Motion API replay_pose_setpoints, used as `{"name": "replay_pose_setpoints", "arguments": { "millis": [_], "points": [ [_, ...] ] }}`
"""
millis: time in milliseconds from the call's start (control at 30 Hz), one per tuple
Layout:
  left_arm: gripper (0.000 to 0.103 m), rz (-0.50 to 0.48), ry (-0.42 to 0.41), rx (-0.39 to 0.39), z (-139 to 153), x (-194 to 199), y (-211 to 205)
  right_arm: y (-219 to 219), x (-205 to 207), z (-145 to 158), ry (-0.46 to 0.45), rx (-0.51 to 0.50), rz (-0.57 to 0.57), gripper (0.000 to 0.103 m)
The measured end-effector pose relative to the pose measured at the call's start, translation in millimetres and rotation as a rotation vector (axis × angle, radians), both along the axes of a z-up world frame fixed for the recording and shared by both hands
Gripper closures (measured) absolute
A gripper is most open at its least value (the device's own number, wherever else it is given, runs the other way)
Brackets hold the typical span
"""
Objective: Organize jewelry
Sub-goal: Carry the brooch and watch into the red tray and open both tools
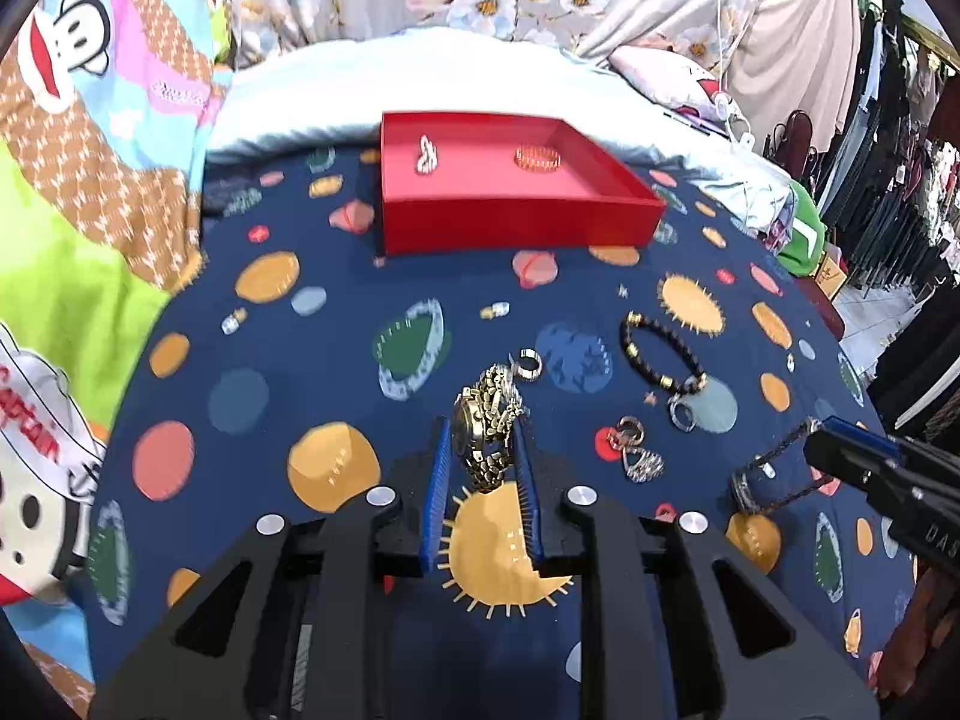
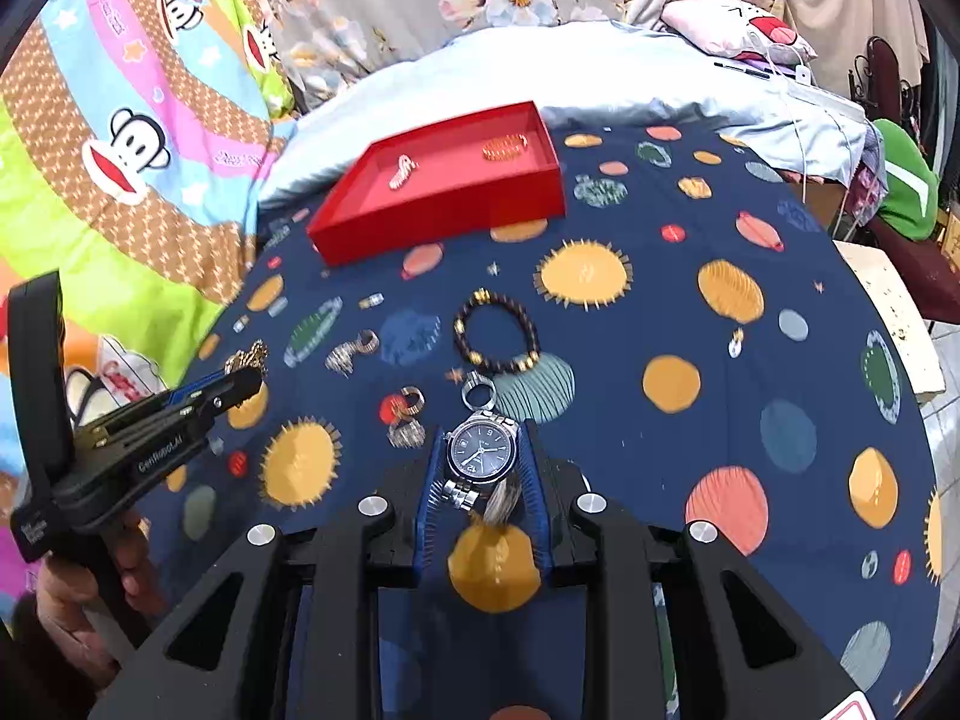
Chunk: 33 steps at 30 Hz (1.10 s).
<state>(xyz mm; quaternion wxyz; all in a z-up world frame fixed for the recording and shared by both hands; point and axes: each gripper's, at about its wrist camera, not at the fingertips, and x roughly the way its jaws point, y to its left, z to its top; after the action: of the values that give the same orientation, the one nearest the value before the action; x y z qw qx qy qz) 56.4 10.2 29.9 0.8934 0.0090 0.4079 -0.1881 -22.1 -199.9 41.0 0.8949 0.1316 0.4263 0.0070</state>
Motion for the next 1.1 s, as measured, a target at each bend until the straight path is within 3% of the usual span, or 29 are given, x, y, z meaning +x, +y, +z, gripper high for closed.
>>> {"name": "replay_pose_setpoints", "arguments": {
  "millis": [167,400,667,833,1100],
  "points": [
    [0.083,-0.003,-0.035,0.021,21,8,-2,-10,16,20,-0.038,-0.009,0.009,0.080],
    [0.083,-0.001,-0.133,0.103,50,47,-14,-25,68,50,-0.111,-0.046,0.044,0.080],
    [0.083,0.000,-0.211,0.247,61,134,-46,-33,182,82,-0.166,-0.055,0.102,0.080],
    [0.083,0.013,-0.181,0.275,52,199,-67,-37,255,73,-0.133,-0.016,0.109,0.080],
    [0.083,0.029,-0.094,0.327,13,266,-95,-43,339,19,-0.026,0.005,0.102,0.080]
  ]
}}
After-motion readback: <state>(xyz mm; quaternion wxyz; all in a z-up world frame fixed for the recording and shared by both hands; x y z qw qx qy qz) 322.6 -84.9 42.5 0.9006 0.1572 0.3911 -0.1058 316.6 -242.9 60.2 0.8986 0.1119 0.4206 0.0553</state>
